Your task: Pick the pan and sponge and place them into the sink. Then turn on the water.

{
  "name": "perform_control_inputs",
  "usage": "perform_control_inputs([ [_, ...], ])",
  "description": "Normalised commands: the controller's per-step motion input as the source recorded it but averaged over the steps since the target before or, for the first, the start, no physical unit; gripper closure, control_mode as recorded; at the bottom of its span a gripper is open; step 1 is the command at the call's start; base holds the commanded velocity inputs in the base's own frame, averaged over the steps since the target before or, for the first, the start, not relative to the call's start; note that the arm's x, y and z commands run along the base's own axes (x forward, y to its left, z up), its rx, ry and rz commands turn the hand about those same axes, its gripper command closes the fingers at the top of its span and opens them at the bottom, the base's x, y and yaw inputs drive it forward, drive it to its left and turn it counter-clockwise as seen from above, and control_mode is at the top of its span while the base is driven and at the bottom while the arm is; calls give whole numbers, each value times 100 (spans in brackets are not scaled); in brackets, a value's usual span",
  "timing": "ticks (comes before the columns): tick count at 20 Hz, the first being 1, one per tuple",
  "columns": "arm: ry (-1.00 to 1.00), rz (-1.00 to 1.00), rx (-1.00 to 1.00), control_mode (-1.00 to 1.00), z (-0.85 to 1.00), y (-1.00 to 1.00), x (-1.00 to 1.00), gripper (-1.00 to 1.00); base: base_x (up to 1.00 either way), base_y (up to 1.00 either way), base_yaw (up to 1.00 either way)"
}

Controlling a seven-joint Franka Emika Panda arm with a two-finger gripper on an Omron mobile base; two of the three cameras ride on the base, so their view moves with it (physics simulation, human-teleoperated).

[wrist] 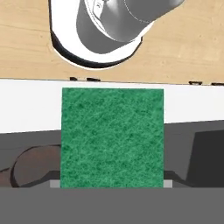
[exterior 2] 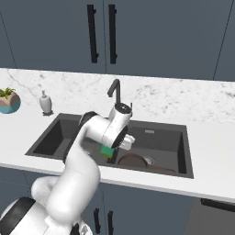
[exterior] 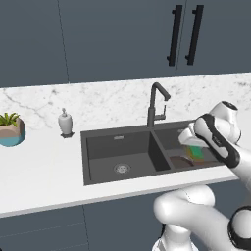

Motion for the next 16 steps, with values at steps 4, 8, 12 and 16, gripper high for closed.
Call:
perform_control_inputs([
  [4, 13, 0, -11, -100, -65, -88, 50, 100, 0, 0, 0],
  [8, 18, 0, -14, -100, -41, -80, 57, 100, 0, 0, 0],
  [12, 28, 0, -11, -100, -5, -48, 94, 100, 0, 0, 0],
  [16, 12, 0, 1, -100, -9, -13, 67, 100, 0, 0, 0],
])
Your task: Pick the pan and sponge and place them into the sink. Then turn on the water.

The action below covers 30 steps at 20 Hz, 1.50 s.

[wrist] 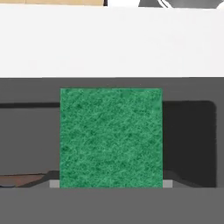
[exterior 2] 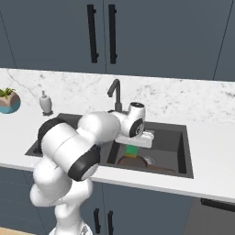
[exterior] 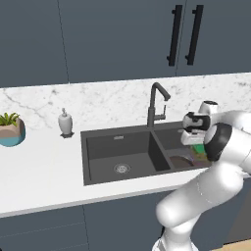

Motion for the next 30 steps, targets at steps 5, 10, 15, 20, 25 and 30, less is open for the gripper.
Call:
perform_control_inputs([
  [5, 0, 0, 4, -100, -41, -1, 36, 100, 0, 0, 0],
  [10, 0, 2, 2, -100, -34, -7, 30, 100, 0, 0, 0],
  [15, 0, 3, 1, -100, -28, 0, 12, 100, 0, 0, 0],
  [20, -3, 6, 3, -100, -26, 0, -3, 100, 0, 0, 0],
  [25, 0, 8, 0, -100, -47, 0, 0, 100, 0, 0, 0],
  [30, 0, 8, 0, -100, -39, 0, 0, 100, 0, 0, 0],
])
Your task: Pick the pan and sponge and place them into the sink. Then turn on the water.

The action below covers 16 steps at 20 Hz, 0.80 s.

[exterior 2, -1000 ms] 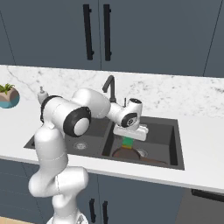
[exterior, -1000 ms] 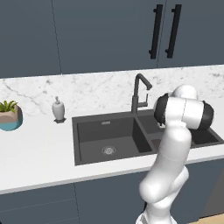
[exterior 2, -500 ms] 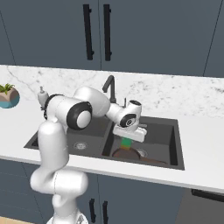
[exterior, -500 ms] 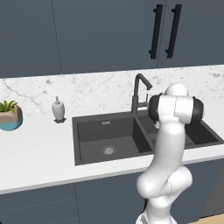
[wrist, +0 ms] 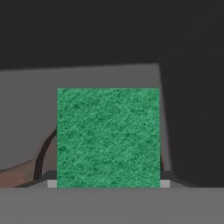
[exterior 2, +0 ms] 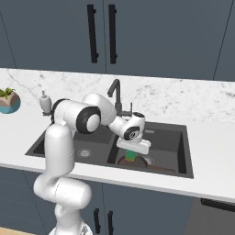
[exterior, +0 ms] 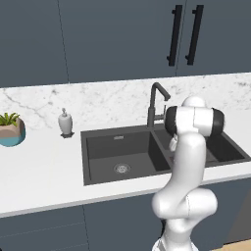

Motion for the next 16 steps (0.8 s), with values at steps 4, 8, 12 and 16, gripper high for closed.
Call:
perform_control_inputs([
  [4, 0, 9, 0, -100, -46, -1, 0, 100, 0, 0, 0],
  [8, -3, 10, 0, -100, -31, -7, -6, 100, 0, 0, 0],
  [12, -3, 8, 1, -100, -19, -55, 0, 100, 0, 0, 0],
  [16, -5, 8, 4, -100, 0, -56, -9, 100, 0, 0, 0],
])
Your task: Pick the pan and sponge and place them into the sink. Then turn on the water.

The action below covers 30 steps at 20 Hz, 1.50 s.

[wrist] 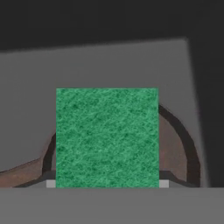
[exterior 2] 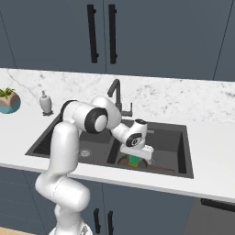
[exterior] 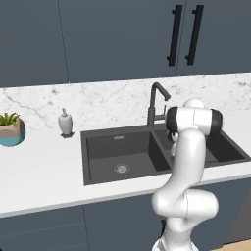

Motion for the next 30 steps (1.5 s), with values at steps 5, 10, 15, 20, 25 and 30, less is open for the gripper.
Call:
perform_control_inputs([
  [5, -3, 10, 1, -100, -4, -33, -2, 100, 0, 0, 0],
  [10, -2, 12, 0, -100, -8, -7, 30, 100, 0, 0, 0],
  [15, -6, 12, 0, -100, 0, 0, 31, 100, 0, 0, 0],
  [20, -7, 10, 1, -100, -2, 0, -12, 100, 0, 0, 0],
  [25, -4, 12, 0, -100, -21, 0, -3, 100, 0, 0, 0],
  [30, 0, 12, 0, -100, -46, 0, 0, 100, 0, 0, 0],
])
